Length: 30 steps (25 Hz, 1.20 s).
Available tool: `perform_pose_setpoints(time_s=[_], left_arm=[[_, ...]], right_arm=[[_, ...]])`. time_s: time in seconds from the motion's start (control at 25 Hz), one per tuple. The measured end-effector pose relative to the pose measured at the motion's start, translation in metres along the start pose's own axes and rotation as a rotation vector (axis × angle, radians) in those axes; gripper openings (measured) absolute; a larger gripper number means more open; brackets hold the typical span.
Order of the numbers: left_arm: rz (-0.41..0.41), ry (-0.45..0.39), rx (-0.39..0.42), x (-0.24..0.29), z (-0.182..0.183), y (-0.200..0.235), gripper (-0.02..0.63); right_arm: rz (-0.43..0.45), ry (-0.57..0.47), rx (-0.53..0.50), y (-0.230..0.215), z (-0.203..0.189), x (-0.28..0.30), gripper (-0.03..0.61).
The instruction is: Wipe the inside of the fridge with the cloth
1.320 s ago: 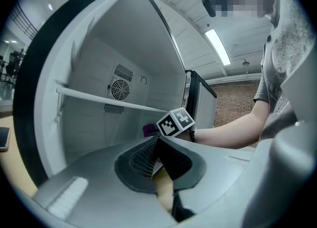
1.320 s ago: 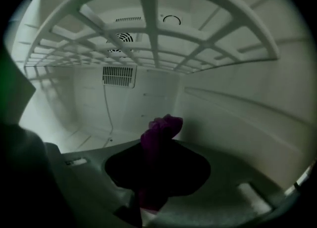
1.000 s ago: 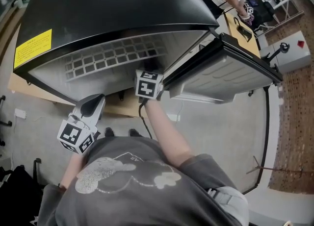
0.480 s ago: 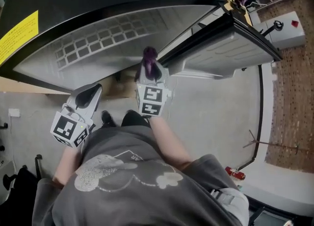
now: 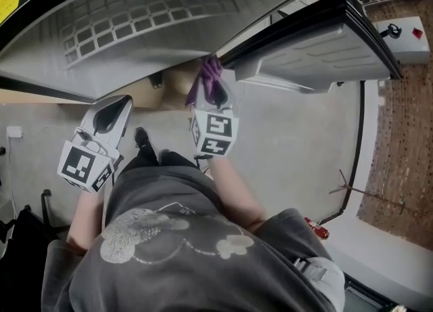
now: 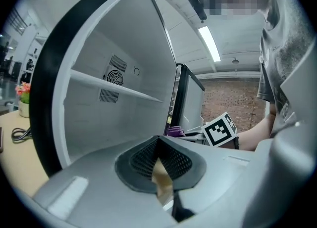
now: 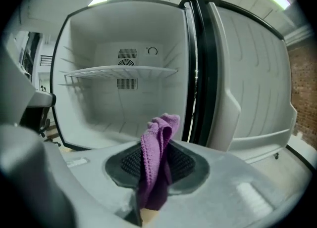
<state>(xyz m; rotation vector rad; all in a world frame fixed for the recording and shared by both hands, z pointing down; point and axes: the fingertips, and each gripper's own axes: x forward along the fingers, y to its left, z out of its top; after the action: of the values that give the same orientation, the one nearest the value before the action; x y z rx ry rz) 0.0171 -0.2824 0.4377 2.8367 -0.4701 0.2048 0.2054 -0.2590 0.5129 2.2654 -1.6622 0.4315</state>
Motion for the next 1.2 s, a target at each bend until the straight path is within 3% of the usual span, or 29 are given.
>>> perform_pose_setpoints(time_s=[0.16, 0.4, 0.52, 0.84, 1.2], left_arm=[[0.048, 0.006, 0.032, -0.008, -0.003, -0.017, 0.017], [0.181, 0.041, 0.064, -0.042, -0.011, -0.056, 0.017], [0.236, 0.040, 0.060, -0.059, -0.010, -0.071, 0.017], [0.306, 0.035, 0.089, -0.086, 0.000, -0.079, 0.017], [0.243, -0.050, 0.058, -0.112, -0.017, -0.124, 0.017]], right_arm=[[0.073, -0.031, 0.008, 0.002, -0.005, -0.013, 0.086], [0.279, -0.067, 0.003, 0.009, -0.016, -0.047, 0.086], [0.337, -0.052, -0.001, 0.010, -0.028, -0.057, 0.085], [0.384, -0.037, 0.008, 0.021, -0.041, -0.071, 0.086], [0.365, -0.081, -0.027, 0.046, -0.045, -0.114, 0.085]])
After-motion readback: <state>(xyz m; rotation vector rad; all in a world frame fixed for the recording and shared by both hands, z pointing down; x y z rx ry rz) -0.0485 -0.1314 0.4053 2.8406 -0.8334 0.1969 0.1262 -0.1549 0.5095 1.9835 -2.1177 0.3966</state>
